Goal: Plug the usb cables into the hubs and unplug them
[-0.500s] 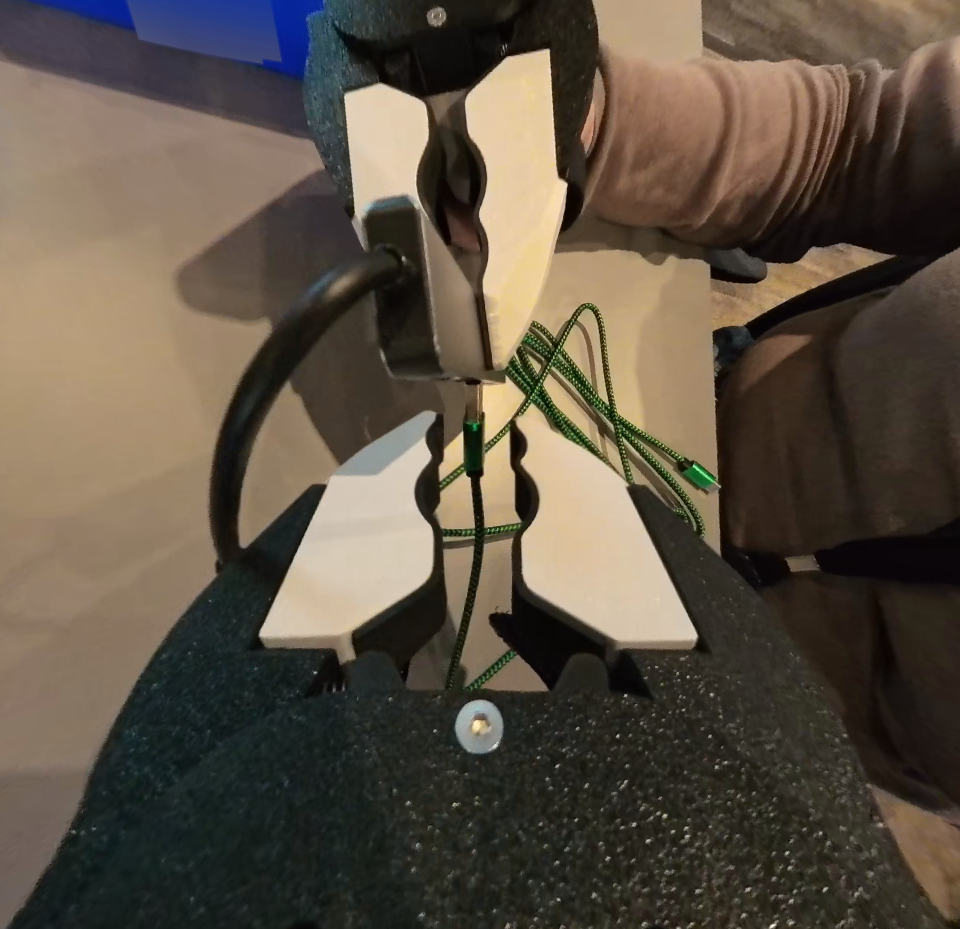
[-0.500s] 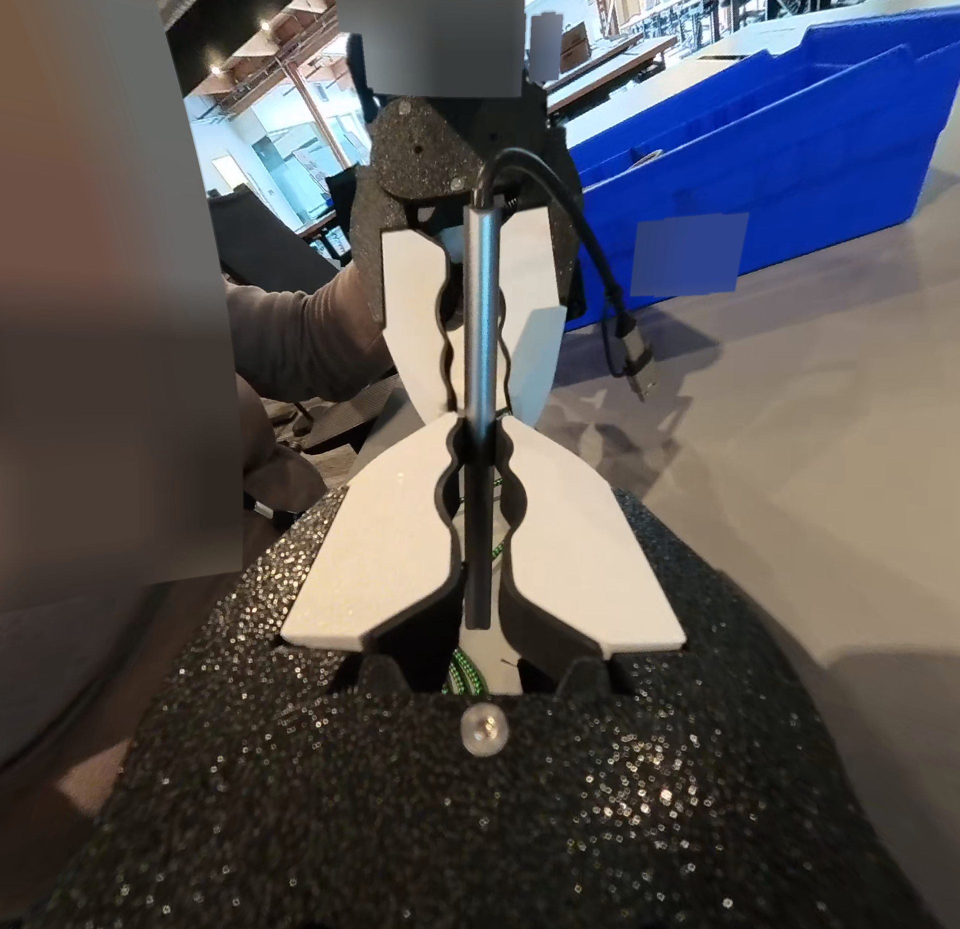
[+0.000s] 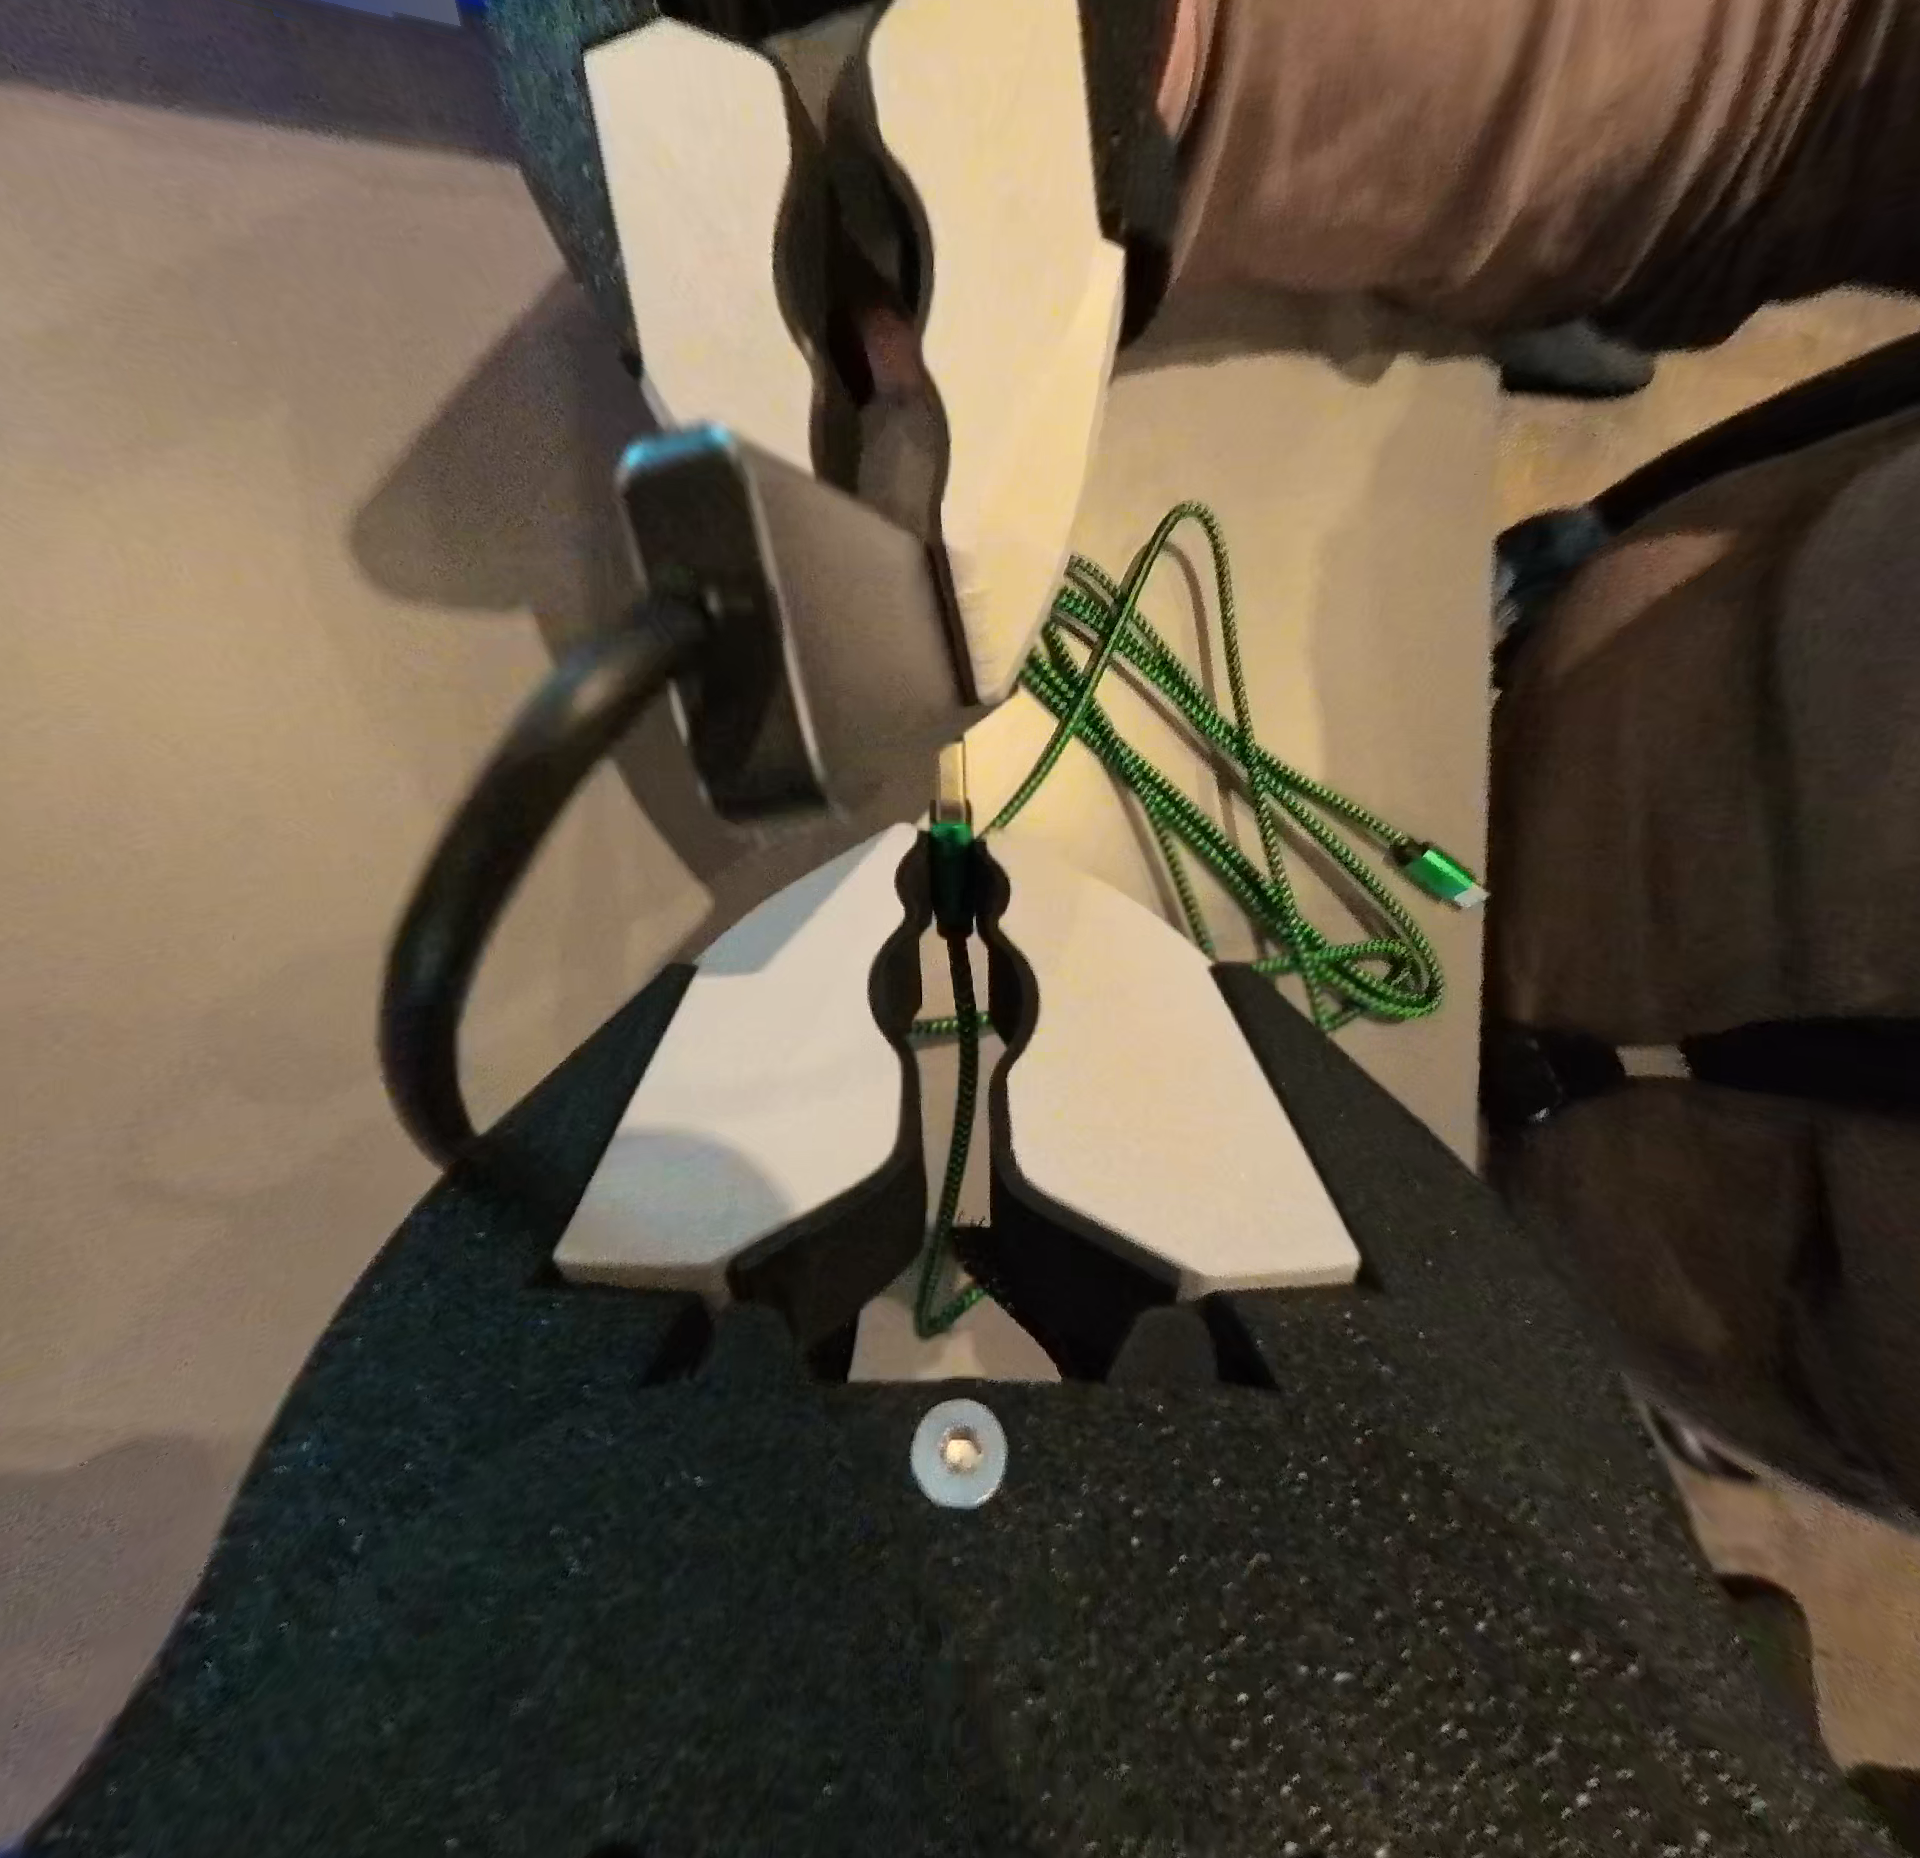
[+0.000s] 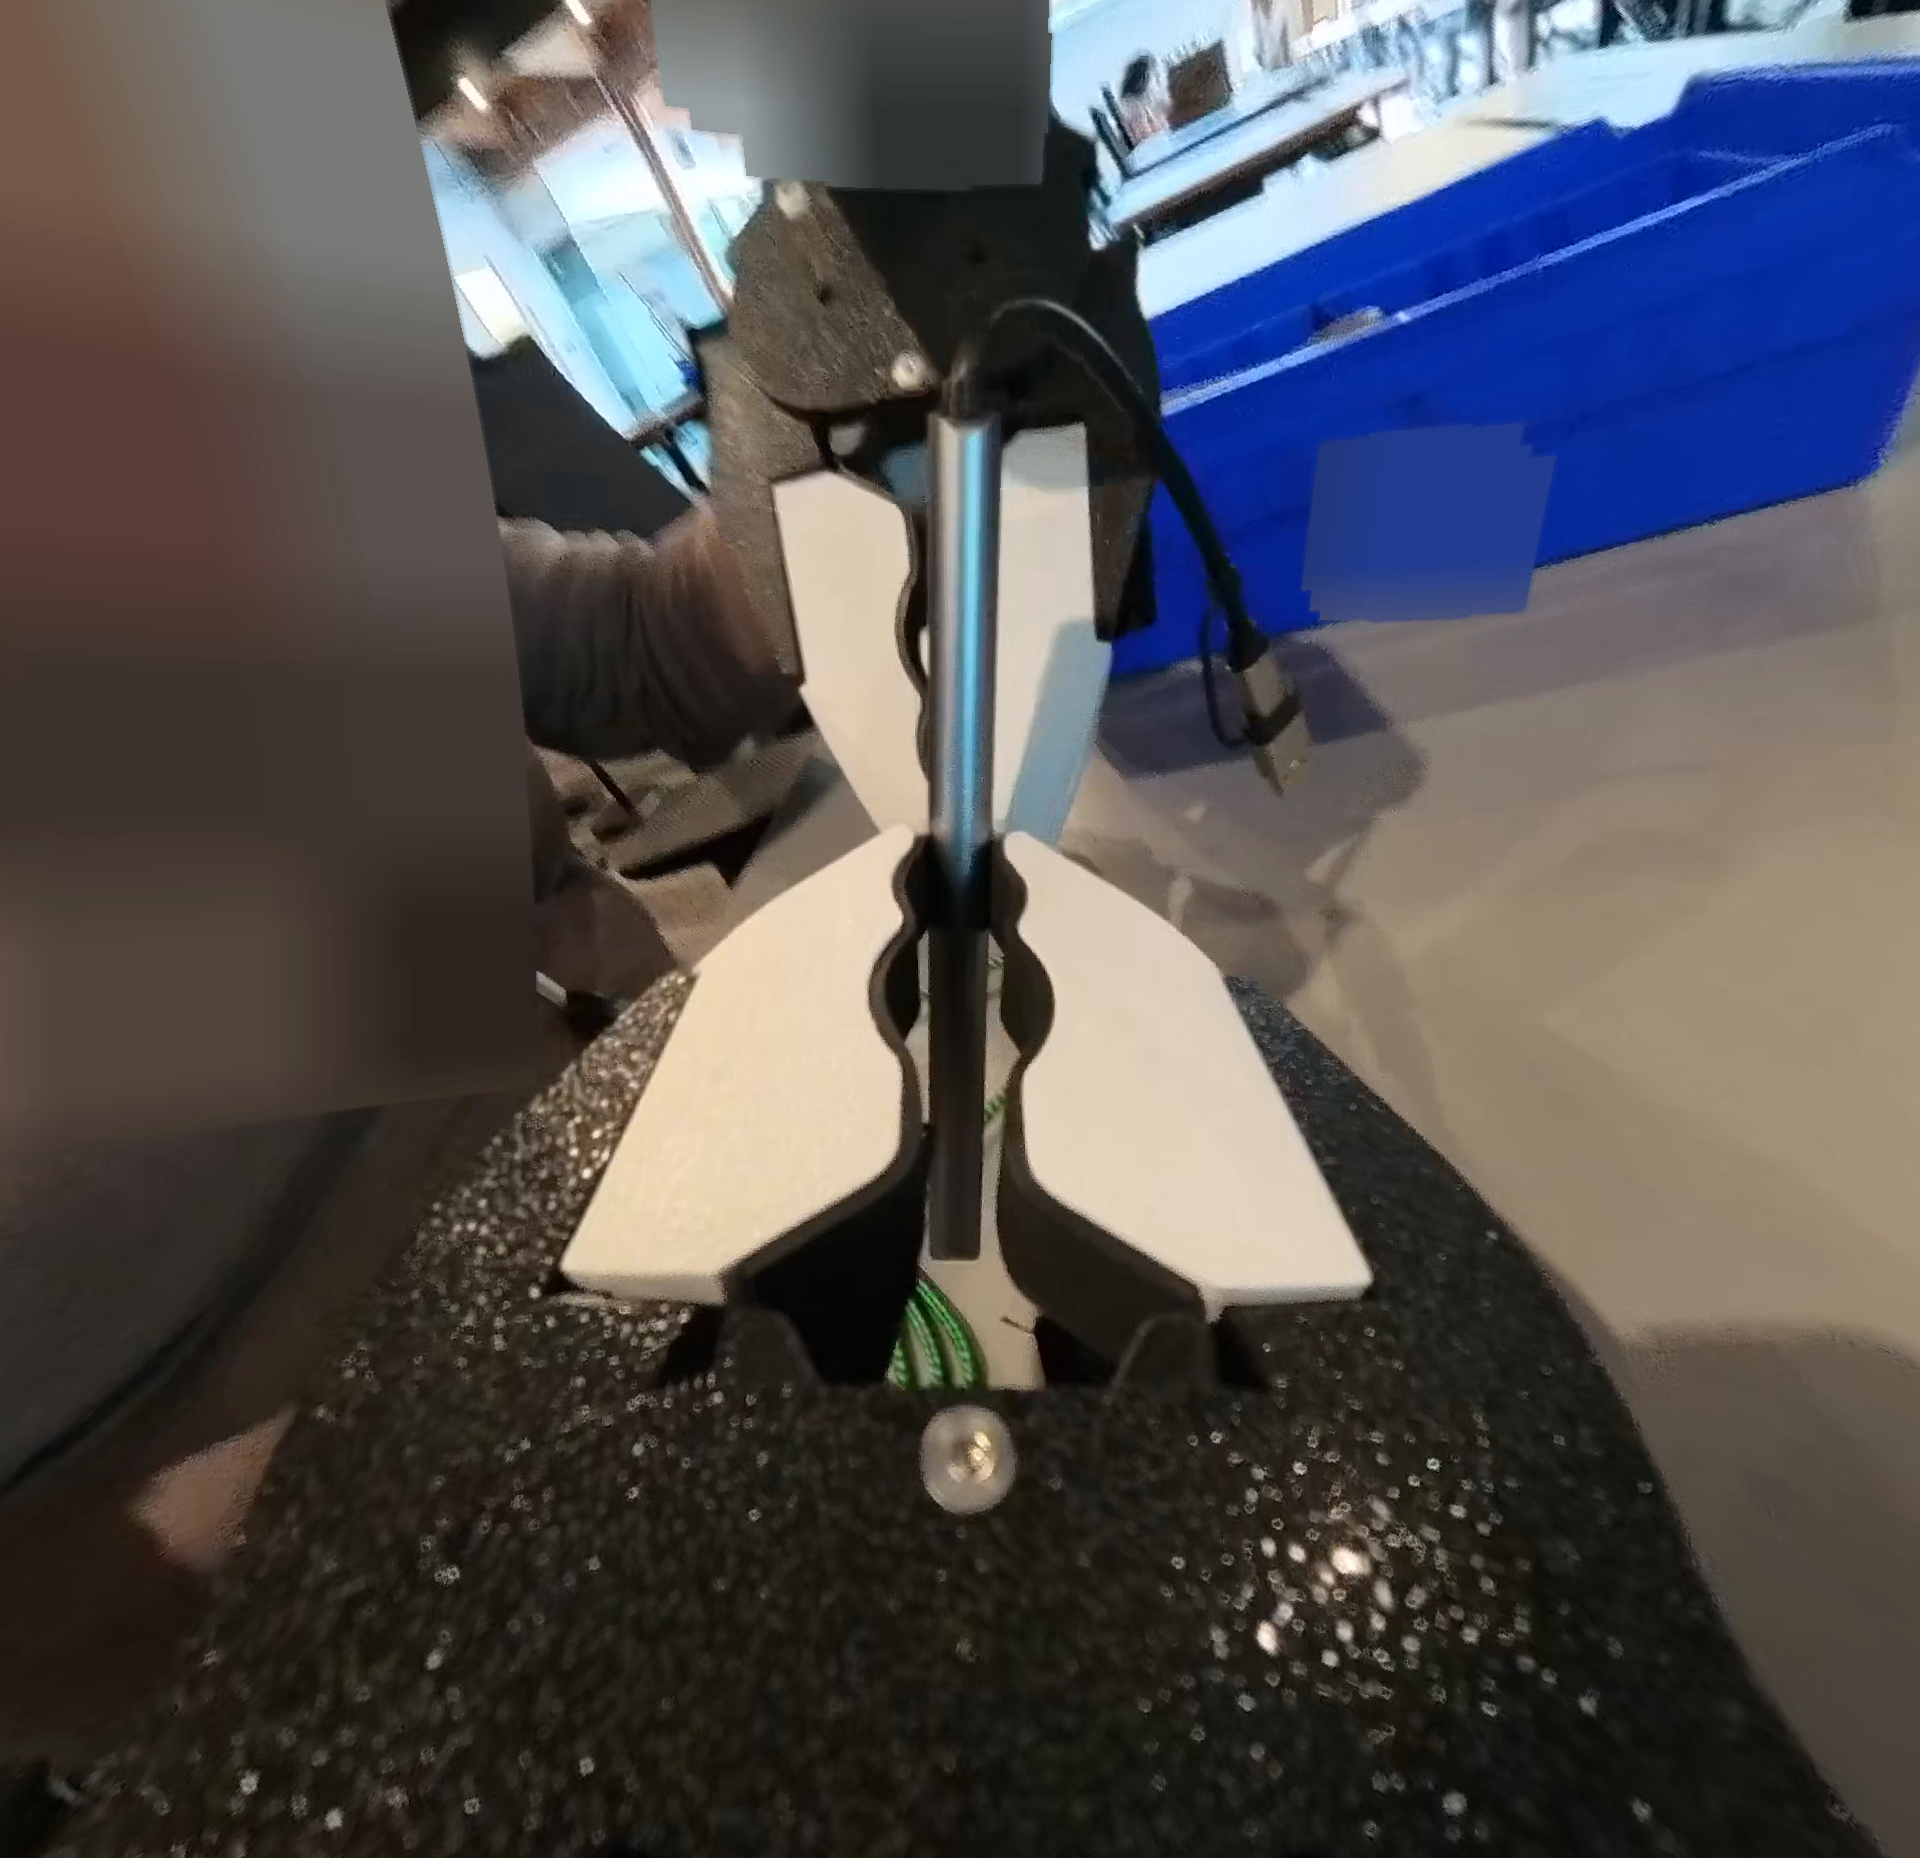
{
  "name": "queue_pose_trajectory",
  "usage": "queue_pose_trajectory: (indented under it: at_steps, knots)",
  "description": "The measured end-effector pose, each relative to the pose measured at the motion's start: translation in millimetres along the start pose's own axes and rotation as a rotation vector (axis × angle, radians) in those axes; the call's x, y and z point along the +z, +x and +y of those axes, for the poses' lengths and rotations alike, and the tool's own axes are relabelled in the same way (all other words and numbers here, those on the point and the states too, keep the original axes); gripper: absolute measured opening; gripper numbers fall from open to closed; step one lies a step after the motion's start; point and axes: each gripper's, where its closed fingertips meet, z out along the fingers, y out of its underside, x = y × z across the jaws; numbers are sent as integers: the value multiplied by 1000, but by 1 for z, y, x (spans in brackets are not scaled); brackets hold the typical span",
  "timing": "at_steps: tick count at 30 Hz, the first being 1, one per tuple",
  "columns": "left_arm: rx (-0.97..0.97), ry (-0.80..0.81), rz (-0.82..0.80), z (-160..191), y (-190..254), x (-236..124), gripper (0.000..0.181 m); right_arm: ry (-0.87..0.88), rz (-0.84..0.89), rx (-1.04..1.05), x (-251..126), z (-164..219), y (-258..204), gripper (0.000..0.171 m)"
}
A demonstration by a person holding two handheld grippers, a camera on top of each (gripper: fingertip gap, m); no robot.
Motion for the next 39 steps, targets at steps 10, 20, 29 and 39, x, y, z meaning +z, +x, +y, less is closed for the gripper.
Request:
queue_pose_trajectory:
  at_steps: [10,20,29,39]
  knots:
    - [14,-75,-46,3,-5,6,6,-93,100,-88,-4,7,5,10]
    - [29,-113,-112,5,-14,5,7,-182,141,-232,13,12,-4,9]
    - [8,-45,19,-10,10,-6,7,71,10,-61,-9,-17,-8,10]
    - [48,-98,-15,-21,12,-16,7,121,-73,-24,-10,-20,-13,10]
